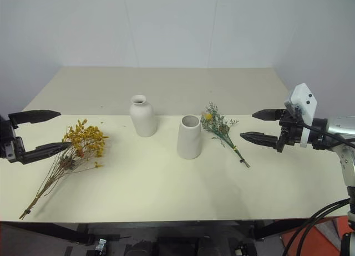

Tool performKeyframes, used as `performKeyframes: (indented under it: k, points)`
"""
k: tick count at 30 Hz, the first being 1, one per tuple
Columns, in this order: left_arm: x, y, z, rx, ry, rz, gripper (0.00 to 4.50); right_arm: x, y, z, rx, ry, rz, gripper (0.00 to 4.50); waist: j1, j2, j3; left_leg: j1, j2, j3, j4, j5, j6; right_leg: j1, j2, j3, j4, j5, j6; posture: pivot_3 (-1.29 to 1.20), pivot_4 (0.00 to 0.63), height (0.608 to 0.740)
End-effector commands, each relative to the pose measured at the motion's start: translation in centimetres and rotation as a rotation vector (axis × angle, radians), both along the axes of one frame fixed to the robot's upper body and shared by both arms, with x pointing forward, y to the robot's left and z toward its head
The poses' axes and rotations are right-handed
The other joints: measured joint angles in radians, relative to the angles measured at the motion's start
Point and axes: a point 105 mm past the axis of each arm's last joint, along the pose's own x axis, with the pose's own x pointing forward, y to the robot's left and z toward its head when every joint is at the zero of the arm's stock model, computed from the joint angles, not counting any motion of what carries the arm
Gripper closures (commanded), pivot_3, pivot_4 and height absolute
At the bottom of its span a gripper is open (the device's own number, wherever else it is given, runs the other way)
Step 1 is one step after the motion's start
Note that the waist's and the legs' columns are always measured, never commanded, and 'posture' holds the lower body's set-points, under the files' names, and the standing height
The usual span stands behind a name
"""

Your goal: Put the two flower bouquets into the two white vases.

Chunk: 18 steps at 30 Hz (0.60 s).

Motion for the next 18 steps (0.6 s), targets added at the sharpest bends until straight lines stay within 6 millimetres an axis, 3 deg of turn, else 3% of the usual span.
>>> performKeyframes:
  k: [1,18]
  points:
    - [-0.23,-0.37,1.01,0.011,-0.043,-0.023,0.02,-0.32,0.29,1.2,0.0,-0.047,0.013,0.0,0.0,0.0,0.0,0.0,0.0,0.0,0.0,0.0,0.0,0.0,0.0,0.0,0.0,0.0,0.0,0.0,0.15,0.74]
    - [0.17,-0.47,1.13,0.004,-0.044,-0.035,0.02,-0.61,0.36,1.17,0.01,-0.045,0.002,0.0,0.0,0.0,0.0,0.0,0.0,0.001,0.0,0.0,0.0,0.0,0.0,0.001,0.0,0.0,0.0,0.0,0.15,0.74]
